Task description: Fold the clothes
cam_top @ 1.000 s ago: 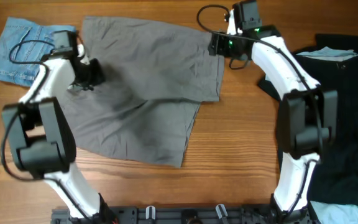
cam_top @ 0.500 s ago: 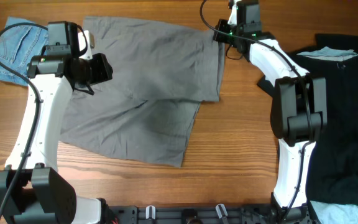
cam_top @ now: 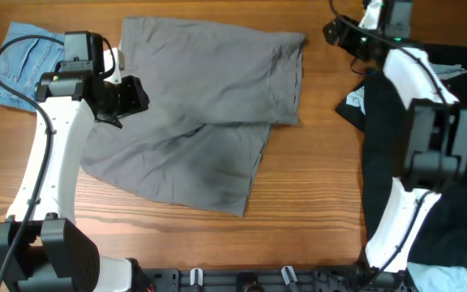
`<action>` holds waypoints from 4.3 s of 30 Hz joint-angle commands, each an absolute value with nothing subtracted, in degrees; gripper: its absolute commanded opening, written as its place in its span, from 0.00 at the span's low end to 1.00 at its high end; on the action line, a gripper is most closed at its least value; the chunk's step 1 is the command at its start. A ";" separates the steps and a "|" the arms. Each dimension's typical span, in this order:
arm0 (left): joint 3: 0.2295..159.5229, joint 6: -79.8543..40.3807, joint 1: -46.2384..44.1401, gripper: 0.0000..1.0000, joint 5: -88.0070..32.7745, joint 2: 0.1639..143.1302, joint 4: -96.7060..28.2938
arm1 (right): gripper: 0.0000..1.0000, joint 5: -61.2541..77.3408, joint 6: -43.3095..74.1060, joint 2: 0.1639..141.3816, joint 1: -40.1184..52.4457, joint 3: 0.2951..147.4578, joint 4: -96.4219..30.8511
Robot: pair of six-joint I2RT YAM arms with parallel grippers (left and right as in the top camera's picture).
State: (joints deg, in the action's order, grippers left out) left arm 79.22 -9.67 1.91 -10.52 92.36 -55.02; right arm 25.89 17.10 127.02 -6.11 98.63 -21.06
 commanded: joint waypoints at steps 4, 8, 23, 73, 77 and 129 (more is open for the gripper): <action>79.26 -8.95 1.76 0.58 -6.02 86.85 -58.81 | 0.83 33.52 6.11 109.71 -0.47 99.31 -45.30; 79.26 -9.28 1.78 0.73 -0.97 81.08 -59.31 | 0.80 32.32 4.29 104.49 7.01 99.31 -58.30; 79.24 -12.43 14.11 0.82 -0.54 72.18 -65.45 | 0.60 24.95 16.62 102.13 34.72 70.61 -70.30; 79.24 -12.40 17.17 0.90 -3.60 77.80 -66.26 | 0.33 25.63 52.45 112.73 41.12 67.02 -55.37; 79.24 -12.40 17.17 0.90 -3.60 77.80 -66.28 | 0.28 28.12 49.39 112.95 41.06 67.05 -53.45; 72.95 -12.43 17.15 0.95 -6.20 77.91 -65.14 | 0.44 33.78 52.38 110.50 38.30 62.54 -47.13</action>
